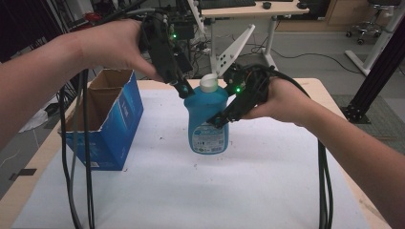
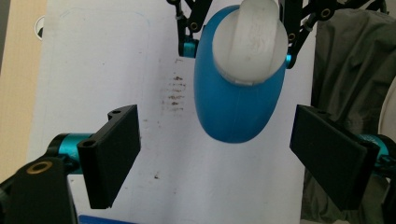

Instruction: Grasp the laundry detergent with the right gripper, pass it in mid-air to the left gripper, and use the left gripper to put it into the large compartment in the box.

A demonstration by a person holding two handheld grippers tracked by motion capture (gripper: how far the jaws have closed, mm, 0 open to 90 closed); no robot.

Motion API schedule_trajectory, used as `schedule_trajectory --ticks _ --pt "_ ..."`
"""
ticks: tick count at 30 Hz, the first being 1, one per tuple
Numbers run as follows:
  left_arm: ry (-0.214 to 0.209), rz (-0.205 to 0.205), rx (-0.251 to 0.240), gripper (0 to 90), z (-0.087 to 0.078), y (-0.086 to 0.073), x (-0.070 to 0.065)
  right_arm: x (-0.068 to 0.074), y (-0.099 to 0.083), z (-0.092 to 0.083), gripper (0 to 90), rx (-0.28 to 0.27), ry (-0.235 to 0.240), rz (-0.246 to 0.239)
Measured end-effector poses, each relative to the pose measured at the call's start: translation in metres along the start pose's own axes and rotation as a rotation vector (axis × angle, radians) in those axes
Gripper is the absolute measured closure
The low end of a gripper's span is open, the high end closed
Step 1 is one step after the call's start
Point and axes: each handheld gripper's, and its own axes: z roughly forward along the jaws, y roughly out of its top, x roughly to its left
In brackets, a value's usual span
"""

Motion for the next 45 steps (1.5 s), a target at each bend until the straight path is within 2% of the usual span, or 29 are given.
schedule_trajectory --ticks 7,10,22,27,29,32,34,35,44,45 --pt "-0.008 0.019 0.009 16.4 0.008 0.008 -0.004 0.001 0.007 -0.001 47.5 0.004 -0.006 -0.011" --pt "-0.013 0.012 -0.004 16.5 0.012 0.009 -0.005 0.001 0.008 -0.002 47.6 -0.007 -0.008 -0.008" --pt "-0.032 0.008 -0.005 16.4 0.025 0.014 -0.007 0.001 0.007 -0.005 47.7 -0.006 -0.011 -0.008" --pt "-0.038 0.008 -0.014 16.5 0.028 0.015 -0.007 0.001 0.006 -0.006 47.6 -0.007 -0.013 -0.006" --pt "-0.036 0.008 -0.013 16.5 0.030 0.015 -0.007 -0.001 0.006 -0.006 47.6 -0.020 -0.016 -0.024" --pt "-0.037 0.004 -0.014 16.8 0.031 0.015 -0.007 0.001 0.006 -0.008 47.6 -0.009 -0.014 -0.003" --pt "-0.035 0.003 -0.015 16.8 0.031 0.015 -0.007 0.000 0.006 -0.007 47.6 -0.018 -0.014 -0.020" --pt "-0.036 0.000 -0.015 16.8 0.031 0.015 -0.007 0.001 0.006 -0.008 47.7 -0.008 -0.012 -0.005" --pt "-0.029 -0.007 -0.024 21.1 0.032 0.014 -0.006 0.001 0.005 -0.008 47.6 -0.019 -0.016 -0.017" --pt "-0.029 -0.010 -0.024 21.1 0.032 0.014 -0.007 0.001 0.005 -0.008 47.6 -0.012 -0.016 -0.004"
